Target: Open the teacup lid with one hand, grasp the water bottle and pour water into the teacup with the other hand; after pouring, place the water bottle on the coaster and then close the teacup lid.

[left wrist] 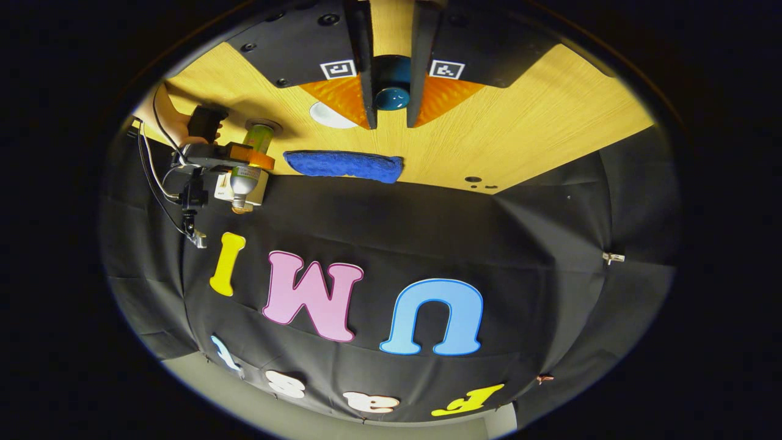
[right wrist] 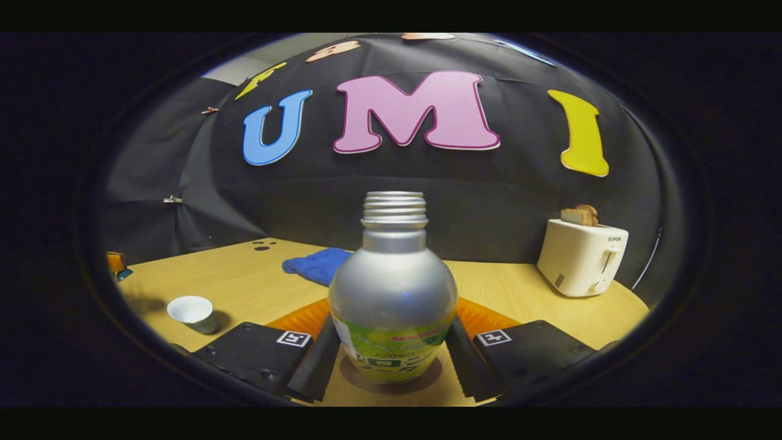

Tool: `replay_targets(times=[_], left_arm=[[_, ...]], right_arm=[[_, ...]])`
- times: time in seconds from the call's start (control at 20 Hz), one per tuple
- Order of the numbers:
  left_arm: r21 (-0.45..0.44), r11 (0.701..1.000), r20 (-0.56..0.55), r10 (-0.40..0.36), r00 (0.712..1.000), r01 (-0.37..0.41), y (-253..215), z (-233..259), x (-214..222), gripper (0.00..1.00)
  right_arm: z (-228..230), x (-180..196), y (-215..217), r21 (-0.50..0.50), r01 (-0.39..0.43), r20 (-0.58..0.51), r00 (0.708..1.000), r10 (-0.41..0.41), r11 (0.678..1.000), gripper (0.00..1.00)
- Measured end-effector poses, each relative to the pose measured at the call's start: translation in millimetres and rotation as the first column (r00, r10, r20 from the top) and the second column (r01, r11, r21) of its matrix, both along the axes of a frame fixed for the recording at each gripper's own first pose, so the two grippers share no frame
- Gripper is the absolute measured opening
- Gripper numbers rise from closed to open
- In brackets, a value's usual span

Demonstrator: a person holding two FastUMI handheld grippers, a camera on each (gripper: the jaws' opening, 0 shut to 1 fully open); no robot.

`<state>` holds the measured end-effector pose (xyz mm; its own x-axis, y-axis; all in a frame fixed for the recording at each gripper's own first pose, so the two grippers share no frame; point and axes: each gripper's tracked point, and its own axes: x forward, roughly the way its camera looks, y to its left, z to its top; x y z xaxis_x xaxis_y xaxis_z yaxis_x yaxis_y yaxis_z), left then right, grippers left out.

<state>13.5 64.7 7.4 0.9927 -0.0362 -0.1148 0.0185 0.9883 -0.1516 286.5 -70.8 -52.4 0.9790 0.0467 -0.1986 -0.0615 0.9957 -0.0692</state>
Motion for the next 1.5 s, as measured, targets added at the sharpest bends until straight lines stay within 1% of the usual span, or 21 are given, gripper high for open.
replay_targets(times=[0.05, 0.15, 0.2, 0.25, 0.3, 0.35, 0.4, 0.55, 0.7, 0.85, 1.05, 1.15, 1.2, 1.3, 1.4, 1.5], left_arm=[[-0.003, 1.0, -0.003, -0.001, 1.0, 0.001, -1, -1, 0, 0.29], [-0.007, 1.0, -0.007, -0.006, 1.0, 0.006, -2, -2, -1, 0.29], [-0.007, 1.0, -0.007, -0.007, 1.0, 0.007, -2, -2, 0, 0.29], [-0.006, 1.0, -0.007, -0.006, 1.0, 0.006, -2, -1, -1, 0.29], [-0.006, 1.0, -0.006, -0.007, 1.0, 0.007, -2, 0, -1, 0.29], [-0.006, 1.0, -0.006, -0.007, 1.0, 0.007, -2, -1, 0, 0.29], [-0.003, 1.0, -0.008, -0.007, 1.0, 0.007, -2, -1, -1, 0.29], [0.003, 1.0, -0.001, -0.009, 1.0, 0.009, -5, 2, -2, 0.29], [0.003, 1.0, 0.002, -0.012, 1.0, 0.012, -7, 4, -2, 0.29], [0.0, 1.0, 0.006, -0.019, 1.0, 0.019, -10, 5, -4, 0.29], [0.002, 1.0, 0.014, -0.025, 1.0, 0.025, -15, 9, -6, 0.29], [0.0, 1.0, 0.02, -0.026, 0.999, 0.026, -16, 10, -8, 0.29], [0.0, 1.0, 0.021, -0.027, 0.999, 0.027, -17, 10, -8, 0.29], [-0.003, 1.0, 0.022, -0.029, 0.999, 0.029, -18, 10, -6, 0.29], [-0.004, 0.999, 0.029, -0.034, 0.999, 0.034, -19, 14, -3, 0.29], [0.019, 0.999, 0.031, -0.046, 0.998, 0.045, -25, 16, 5, 0.29]], right_arm=[[-1, -1, -1, 0.01, -0.002, -0.002, 1.0, 0.002, 1.0, 0.83], [1, 0, -3, 0.024, 0.005, 0.007, 1.0, -0.005, 1.0, 0.83], [0, 0, -3, 0.029, 0.006, 0.005, 1.0, -0.006, 1.0, 0.82], [-2, 1, -4, 0.029, 0.006, -0.003, 1.0, -0.006, 1.0, 0.85], [-4, 0, -4, 0.026, 0.007, -0.009, 1.0, -0.007, 1.0, 0.86], [-6, 0, -4, 0.014, 0.011, -0.012, 1.0, -0.011, 1.0, 0.89], [-3, -1, -5, -0.001, 0.01, -0.012, 1.0, -0.01, 1.0, 1.0], [-1, -4, -2, -0.02, 0.006, -0.015, 1.0, -0.007, 1.0, 0.99], [0, -13, 9, 0.024, -0.007, -0.048, 0.999, 0.008, 1.0, 0.99], [-2, -22, -4, 0.024, 0.05, -0.072, 0.996, -0.048, 0.998, 0.99], [-1, -36, -7, 0.054, 0.063, -0.08, 0.995, -0.058, 0.997, 0.98], [0, -45, -8, 0.05, 0.064, -0.075, 0.995, -0.06, 0.997, 0.99], [2, -52, -7, 0.047, 0.063, -0.073, 0.996, -0.06, 0.997, 0.96], [6, -65, -3, 0.037, 0.057, -0.055, 0.997, -0.055, 0.998, 0.99], [11, -79, -1, 0.017, 0.055, -0.029, 0.998, -0.055, 0.998, 0.99], [15, -95, 2, 0.024, 0.054, -0.012, 0.999, -0.053, 0.998, 0.99]])
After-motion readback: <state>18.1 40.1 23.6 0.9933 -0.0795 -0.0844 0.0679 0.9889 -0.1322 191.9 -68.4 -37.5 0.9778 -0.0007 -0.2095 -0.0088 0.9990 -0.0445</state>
